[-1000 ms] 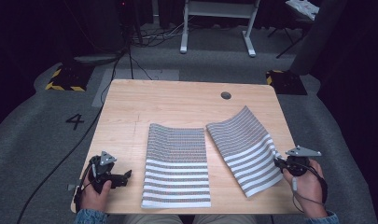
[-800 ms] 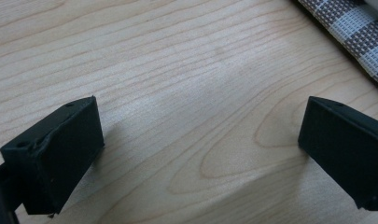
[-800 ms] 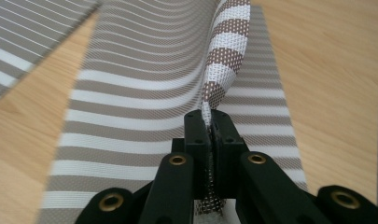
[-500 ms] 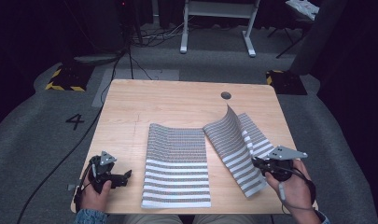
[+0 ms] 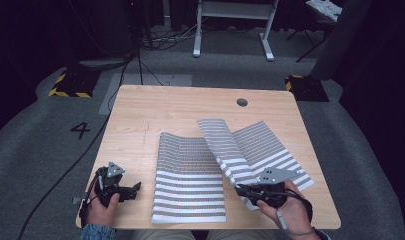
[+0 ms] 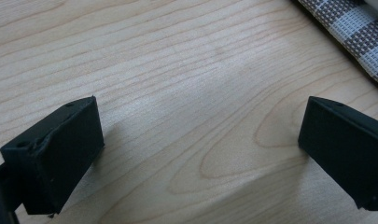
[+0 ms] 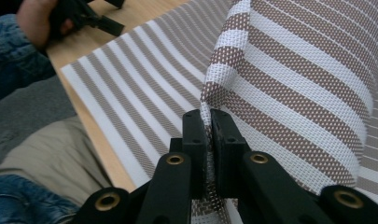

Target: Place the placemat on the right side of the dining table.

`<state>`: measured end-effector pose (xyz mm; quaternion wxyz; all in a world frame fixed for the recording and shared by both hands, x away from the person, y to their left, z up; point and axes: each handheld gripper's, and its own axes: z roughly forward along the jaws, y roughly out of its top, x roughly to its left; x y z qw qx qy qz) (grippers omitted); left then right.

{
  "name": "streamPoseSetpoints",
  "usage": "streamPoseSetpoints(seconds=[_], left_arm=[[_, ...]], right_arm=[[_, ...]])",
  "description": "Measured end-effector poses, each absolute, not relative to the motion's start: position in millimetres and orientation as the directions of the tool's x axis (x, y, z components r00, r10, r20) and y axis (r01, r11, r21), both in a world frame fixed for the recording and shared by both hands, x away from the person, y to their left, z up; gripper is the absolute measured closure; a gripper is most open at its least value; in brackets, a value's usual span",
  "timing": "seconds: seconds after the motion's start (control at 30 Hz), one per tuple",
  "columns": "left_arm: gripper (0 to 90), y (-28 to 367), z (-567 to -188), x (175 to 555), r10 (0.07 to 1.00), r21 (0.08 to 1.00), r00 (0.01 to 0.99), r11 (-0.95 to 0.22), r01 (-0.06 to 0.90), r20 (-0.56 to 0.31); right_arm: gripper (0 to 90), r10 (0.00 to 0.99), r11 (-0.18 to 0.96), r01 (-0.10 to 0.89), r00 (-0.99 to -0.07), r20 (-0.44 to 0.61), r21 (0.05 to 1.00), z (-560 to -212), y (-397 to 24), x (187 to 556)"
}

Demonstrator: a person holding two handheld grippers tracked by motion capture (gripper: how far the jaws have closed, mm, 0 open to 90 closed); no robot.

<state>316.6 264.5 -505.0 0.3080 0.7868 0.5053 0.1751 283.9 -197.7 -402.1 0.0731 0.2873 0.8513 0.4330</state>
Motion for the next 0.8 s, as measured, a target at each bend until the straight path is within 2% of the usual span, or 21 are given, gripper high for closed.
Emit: streamPoseSetpoints(seconds=[0.4,0.43,0.47,0.53,0.57,0.63,0.8], left_arm=[[0.1,264.5,-505.0,316.6,0.903,0.661,0.428,-0.301,0.687,-0.035],[0.1,264.6,-504.9,316.6,0.903,0.661,0.429,-0.302,0.687,-0.034],[0.1,264.5,-505.0,316.6,0.903,0.662,0.428,-0.299,0.687,-0.035],[0.1,264.3,-505.2,316.6,0.904,0.664,0.426,-0.298,0.686,-0.035],[0.1,264.6,-505.0,316.6,0.903,0.661,0.429,-0.301,0.687,-0.034],[0.1,264.6,-505.0,316.6,0.903,0.661,0.428,-0.301,0.687,-0.035],[0.1,264.5,-505.0,316.6,0.903,0.662,0.428,-0.300,0.687,-0.035]], right_arm=[[83.0,0.518,0.441,0.435,-0.838,0.172,0.785,-409.7,-177.6,283.8],[72.8,0.510,0.444,0.438,-0.841,0.182,0.782,-412.3,-173.2,283.8],[72.8,0.510,0.444,0.438,-0.841,0.182,0.782,-412.3,-173.2,283.8],[50.6,0.490,0.459,0.433,-0.852,0.185,0.776,-415.7,-169.4,284.8],[46.6,0.484,0.462,0.429,-0.855,0.184,0.776,-417.0,-167.6,284.0],[40.2,0.480,0.471,0.413,-0.861,0.167,0.779,-415.6,-168.3,282.2],[37.3,0.505,0.370,0.435,-0.836,0.216,0.821,-405.2,-188.0,288.6]])
